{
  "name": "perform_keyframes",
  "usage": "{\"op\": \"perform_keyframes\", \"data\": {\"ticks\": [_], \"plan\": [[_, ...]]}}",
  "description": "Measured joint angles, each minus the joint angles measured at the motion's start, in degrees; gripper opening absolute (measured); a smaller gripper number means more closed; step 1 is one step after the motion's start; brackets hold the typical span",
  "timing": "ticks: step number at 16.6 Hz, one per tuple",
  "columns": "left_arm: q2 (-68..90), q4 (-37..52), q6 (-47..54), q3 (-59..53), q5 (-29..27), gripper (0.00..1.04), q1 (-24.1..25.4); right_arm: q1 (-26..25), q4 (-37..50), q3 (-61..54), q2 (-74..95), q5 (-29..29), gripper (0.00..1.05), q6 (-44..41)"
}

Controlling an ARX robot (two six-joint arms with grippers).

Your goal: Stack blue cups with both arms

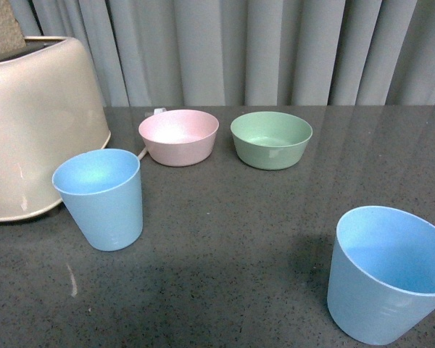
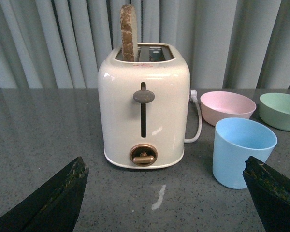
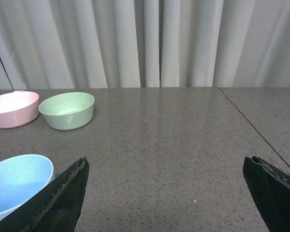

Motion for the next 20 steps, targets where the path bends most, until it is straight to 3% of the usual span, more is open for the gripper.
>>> {"op": "perform_keyframes", "data": {"ticks": [20], "plan": [[0.0, 0.0, 0.0, 0.0, 0.0, 0.98, 0.0, 0.0, 0.0, 0.0, 0.0, 0.0, 0.98, 0.0]]}}
